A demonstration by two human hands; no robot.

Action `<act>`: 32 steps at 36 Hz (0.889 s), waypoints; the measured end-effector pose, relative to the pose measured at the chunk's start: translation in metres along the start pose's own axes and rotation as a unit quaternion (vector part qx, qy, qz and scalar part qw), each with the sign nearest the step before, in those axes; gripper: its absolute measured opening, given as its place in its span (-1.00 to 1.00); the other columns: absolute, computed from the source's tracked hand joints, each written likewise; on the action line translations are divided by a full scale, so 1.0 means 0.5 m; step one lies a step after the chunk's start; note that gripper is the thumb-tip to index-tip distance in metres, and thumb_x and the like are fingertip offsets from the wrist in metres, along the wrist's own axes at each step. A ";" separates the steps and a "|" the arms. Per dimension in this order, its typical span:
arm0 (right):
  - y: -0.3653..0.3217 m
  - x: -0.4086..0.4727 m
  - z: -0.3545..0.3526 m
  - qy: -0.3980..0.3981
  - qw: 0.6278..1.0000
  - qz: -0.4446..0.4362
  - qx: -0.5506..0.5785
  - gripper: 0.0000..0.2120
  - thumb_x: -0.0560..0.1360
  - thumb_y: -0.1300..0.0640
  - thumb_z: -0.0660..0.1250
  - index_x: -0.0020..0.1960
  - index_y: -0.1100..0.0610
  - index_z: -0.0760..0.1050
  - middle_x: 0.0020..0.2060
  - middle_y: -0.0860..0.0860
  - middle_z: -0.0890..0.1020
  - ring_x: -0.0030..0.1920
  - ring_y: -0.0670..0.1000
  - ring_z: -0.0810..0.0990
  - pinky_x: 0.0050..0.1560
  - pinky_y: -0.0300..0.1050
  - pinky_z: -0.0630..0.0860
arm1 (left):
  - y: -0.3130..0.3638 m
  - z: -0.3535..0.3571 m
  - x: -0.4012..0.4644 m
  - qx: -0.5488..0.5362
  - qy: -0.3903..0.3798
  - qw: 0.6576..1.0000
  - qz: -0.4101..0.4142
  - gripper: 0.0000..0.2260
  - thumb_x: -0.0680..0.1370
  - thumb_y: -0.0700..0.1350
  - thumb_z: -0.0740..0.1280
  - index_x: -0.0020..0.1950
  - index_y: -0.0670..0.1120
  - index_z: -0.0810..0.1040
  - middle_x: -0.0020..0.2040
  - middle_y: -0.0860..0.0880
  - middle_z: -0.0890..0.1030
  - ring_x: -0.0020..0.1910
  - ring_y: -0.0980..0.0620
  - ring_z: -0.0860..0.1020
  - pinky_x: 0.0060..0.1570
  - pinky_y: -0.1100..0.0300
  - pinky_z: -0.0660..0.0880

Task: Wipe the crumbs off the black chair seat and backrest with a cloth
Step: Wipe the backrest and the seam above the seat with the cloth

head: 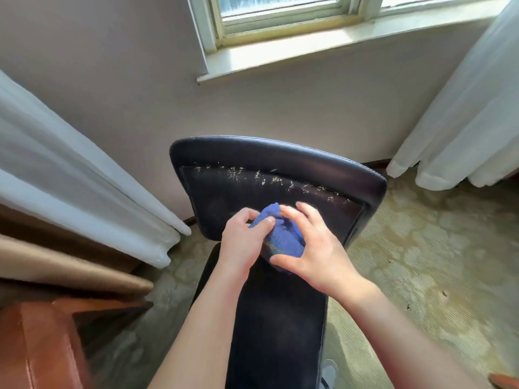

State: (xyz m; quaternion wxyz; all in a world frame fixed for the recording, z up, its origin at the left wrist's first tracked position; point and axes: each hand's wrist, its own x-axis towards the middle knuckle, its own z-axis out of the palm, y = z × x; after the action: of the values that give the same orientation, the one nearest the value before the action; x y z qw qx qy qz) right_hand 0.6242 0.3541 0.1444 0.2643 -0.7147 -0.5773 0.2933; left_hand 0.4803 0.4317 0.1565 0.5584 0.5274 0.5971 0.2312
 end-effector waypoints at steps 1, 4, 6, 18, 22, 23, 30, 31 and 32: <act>-0.001 0.006 0.003 0.029 0.999 0.001 -0.020 -0.12 0.28 -0.20 0.55 0.49 -0.27 0.21 0.54 -0.15 0.14 0.47 -0.05 0.25 0.40 -0.09 0.34 | 0.004 0.000 0.014 0.010 -0.009 1.000 0.004 -0.88 0.38 0.05 0.39 -0.20 0.03 0.57 -0.16 -0.17 0.70 -0.08 -0.25 0.68 -0.02 -0.28 0.62; -0.004 0.021 0.015 0.098 0.994 0.002 -0.053 -0.17 0.28 -0.15 0.58 0.47 -0.20 0.28 0.51 -0.10 0.23 0.45 -0.01 0.27 0.42 -0.07 0.33 | 0.018 -0.001 0.053 0.036 -0.036 0.999 0.014 -0.88 0.38 0.08 0.40 -0.21 0.05 0.57 -0.18 -0.13 0.70 -0.10 -0.21 0.68 -0.04 -0.26 0.62; -0.008 0.030 0.025 0.094 0.993 0.009 -0.069 -0.19 0.30 -0.14 0.57 0.47 -0.16 0.31 0.43 -0.12 0.35 0.37 -0.01 0.37 0.39 -0.03 0.39 | 0.028 -0.001 0.074 0.041 -0.057 0.997 0.016 -0.86 0.40 0.07 0.42 -0.20 0.02 0.58 -0.17 -0.14 0.70 -0.09 -0.21 0.68 -0.03 -0.25 0.63; -0.027 0.057 0.036 0.099 0.978 0.099 -0.153 -0.13 0.32 -0.36 0.44 0.54 -0.20 0.20 0.42 -0.19 0.41 0.34 0.02 0.37 0.31 -0.01 0.36 | 0.065 0.000 0.126 0.024 -0.162 0.986 -0.008 -0.91 0.54 -0.12 0.44 -0.05 -0.14 0.64 -0.10 -0.20 0.72 -0.12 -0.14 0.69 -0.01 -0.16 0.65; -0.025 0.063 0.028 0.101 0.966 0.130 -0.201 -0.06 0.27 -0.47 0.39 0.54 -0.19 0.15 0.26 -0.09 0.42 0.25 0.04 0.40 0.24 -0.02 0.35 | 0.074 0.021 0.117 0.006 -0.160 0.987 0.000 -0.87 0.55 -0.10 0.45 -0.02 -0.16 0.63 -0.13 -0.14 0.69 -0.16 -0.06 0.69 -0.27 0.09 0.62; -0.023 0.063 0.023 0.099 0.963 0.135 -0.211 -0.05 0.28 -0.46 0.39 0.55 -0.17 0.14 0.23 -0.09 0.45 0.24 0.04 0.41 0.23 -0.02 0.34 | 0.075 0.026 0.114 0.001 -0.166 0.986 -0.001 -0.87 0.56 -0.10 0.44 -0.01 -0.16 0.63 -0.12 -0.15 0.69 -0.15 -0.07 0.69 -0.25 0.06 0.64; -0.005 0.055 0.003 0.138 0.961 0.174 -0.163 -0.35 0.35 -0.17 0.40 0.34 -0.02 0.25 -0.12 -0.03 0.65 0.02 0.13 0.61 0.04 0.02 0.37 | 0.112 0.033 0.103 -0.029 -0.224 0.974 -0.034 -0.83 0.62 -0.16 0.31 0.07 -0.25 0.62 0.00 -0.22 0.65 -0.12 -0.24 0.67 -0.16 0.05 0.67; -0.002 0.052 0.001 0.140 0.964 0.188 -0.127 -0.41 0.36 -0.13 0.41 0.28 -0.01 0.26 -0.17 -0.04 0.63 -0.03 0.16 0.62 -0.02 0.01 0.38 | 0.119 0.032 0.103 -0.034 -0.226 0.973 -0.037 -0.84 0.62 -0.19 0.30 0.10 -0.26 0.60 0.00 -0.23 0.63 -0.14 -0.25 0.66 -0.14 0.05 0.67; -0.001 0.050 -0.002 0.137 0.966 0.203 -0.085 -0.46 0.36 -0.11 0.42 0.24 -0.03 0.28 -0.19 -0.05 0.60 -0.06 0.19 0.62 -0.08 0.00 0.41 | 0.124 0.031 0.103 -0.032 -0.227 0.973 -0.039 -0.84 0.62 -0.22 0.29 0.12 -0.26 0.59 -0.01 -0.23 0.61 -0.17 -0.24 0.65 -0.13 0.04 0.66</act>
State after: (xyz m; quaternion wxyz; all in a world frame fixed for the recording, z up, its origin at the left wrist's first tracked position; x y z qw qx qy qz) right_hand 0.6287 0.3786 0.1427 0.2144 -0.8701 -0.4011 0.1898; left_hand 0.5269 0.4935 0.1841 0.7046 0.5244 0.4669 0.1031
